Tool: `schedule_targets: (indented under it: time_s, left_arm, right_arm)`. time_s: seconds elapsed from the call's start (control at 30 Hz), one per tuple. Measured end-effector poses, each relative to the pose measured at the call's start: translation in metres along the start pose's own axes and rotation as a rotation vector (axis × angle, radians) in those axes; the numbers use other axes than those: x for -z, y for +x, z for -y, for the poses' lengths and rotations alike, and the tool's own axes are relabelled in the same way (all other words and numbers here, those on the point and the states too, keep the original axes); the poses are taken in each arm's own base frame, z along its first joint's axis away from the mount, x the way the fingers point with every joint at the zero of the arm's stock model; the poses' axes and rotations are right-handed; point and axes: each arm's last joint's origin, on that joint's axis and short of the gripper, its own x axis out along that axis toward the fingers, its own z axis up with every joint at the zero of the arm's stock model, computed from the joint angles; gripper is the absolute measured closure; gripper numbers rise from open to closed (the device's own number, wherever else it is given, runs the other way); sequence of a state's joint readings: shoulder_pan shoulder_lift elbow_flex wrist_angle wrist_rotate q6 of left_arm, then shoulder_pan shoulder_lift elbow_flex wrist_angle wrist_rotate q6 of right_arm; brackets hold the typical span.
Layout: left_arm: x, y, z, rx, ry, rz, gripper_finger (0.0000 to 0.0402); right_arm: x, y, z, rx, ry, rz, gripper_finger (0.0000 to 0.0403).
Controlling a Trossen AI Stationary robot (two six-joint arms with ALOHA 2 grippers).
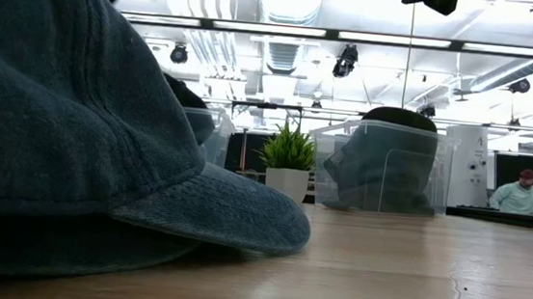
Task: Pick & Place hat
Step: Put the top blue cap into the left transparent bin
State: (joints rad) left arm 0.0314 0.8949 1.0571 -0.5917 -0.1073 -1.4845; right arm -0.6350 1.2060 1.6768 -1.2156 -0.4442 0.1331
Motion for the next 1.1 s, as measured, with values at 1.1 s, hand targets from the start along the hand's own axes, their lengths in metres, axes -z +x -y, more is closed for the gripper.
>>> schedule_targets:
  time_s: [1.1]
  left_arm:
    - [0.064, 0.020, 0.018, -0.685, -0.076, -0.397, 0.0207]
  right_arm:
    - [0.007, -0.003, -0.001, 0.004, -0.011, -0.045, 0.0147]
